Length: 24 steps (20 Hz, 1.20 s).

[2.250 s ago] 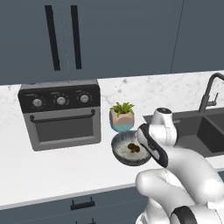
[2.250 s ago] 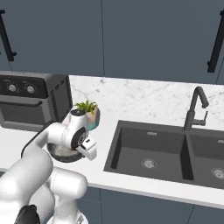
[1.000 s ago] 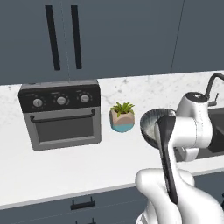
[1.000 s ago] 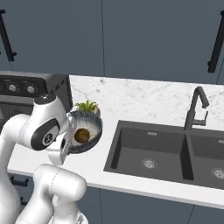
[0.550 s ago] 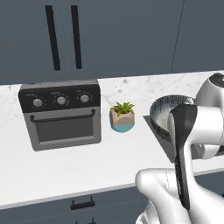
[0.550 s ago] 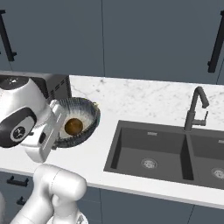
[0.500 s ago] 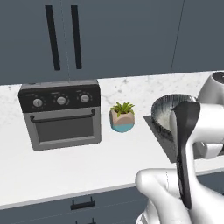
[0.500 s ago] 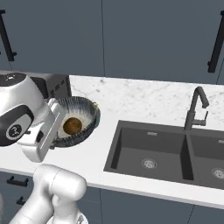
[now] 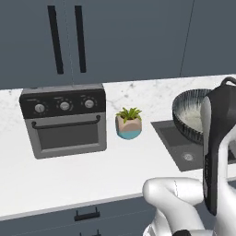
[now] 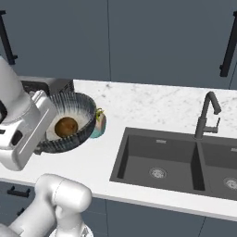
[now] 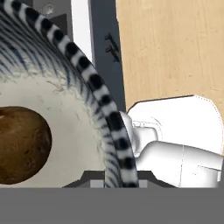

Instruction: Pick the mushroom from the sink and place it in the bowl. Then pick the bowl and place it in the microwave. Then close the microwave door and press the start button.

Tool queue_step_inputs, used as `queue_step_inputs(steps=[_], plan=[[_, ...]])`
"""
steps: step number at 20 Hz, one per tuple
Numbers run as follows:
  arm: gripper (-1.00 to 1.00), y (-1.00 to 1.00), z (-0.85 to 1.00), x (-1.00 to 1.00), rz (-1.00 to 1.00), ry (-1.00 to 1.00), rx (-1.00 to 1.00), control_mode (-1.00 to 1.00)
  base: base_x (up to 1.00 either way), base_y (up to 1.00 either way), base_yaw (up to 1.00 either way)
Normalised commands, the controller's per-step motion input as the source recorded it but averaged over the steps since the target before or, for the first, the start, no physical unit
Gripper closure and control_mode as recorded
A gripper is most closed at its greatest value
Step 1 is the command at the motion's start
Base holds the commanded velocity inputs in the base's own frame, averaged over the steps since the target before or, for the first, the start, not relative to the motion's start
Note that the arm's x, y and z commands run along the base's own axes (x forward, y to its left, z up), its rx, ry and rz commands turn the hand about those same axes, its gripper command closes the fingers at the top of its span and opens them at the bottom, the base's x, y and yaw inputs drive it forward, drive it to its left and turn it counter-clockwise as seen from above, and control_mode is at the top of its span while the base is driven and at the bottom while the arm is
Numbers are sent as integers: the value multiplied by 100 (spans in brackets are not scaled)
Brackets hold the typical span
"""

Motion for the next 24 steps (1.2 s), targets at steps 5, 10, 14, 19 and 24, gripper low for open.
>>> queue_step_inputs(steps=[5,10,14,19,24], plan=[[100,10,6,-60,0,-30,0,-100,0,0,0],[100,3,1,-44,0,-14,0,100,-7,0,0],[100,0,0,0,0,0,0,100,-34,0,0],[100,0,0,0,0,0,0,100,-67,-26,-10],[100,0,0,0,0,0,0,100,-50,-47,-53]])
